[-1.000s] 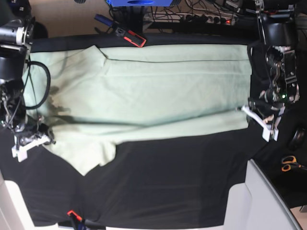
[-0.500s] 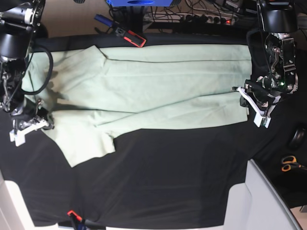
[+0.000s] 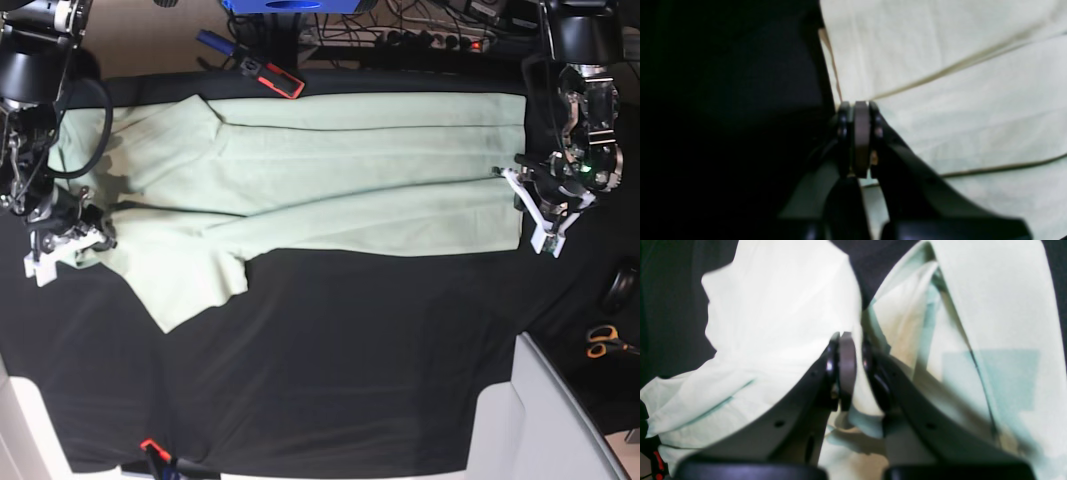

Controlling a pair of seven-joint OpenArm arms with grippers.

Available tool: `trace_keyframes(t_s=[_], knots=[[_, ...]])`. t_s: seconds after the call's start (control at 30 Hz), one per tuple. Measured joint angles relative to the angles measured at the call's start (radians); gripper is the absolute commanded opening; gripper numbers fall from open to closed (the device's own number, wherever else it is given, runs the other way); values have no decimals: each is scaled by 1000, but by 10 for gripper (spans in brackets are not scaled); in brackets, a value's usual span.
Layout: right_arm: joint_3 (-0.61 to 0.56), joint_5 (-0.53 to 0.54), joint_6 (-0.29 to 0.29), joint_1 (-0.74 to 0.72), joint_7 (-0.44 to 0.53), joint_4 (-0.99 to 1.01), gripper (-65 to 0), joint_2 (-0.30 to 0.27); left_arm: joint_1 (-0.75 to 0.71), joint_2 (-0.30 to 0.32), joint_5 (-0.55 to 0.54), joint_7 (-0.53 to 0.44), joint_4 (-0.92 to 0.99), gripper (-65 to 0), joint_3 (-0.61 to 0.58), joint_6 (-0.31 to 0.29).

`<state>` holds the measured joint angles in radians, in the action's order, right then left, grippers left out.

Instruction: Fold the T-shirt properly

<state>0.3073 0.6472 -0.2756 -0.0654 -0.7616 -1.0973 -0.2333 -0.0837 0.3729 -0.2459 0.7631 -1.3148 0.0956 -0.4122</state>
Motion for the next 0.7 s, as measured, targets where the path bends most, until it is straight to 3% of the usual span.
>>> trace_keyframes(t_s=[0.7], knots=[[0,-4,0,2,-30,0,-635,-5,0,-18,10,0,1,-650,-6,-4]])
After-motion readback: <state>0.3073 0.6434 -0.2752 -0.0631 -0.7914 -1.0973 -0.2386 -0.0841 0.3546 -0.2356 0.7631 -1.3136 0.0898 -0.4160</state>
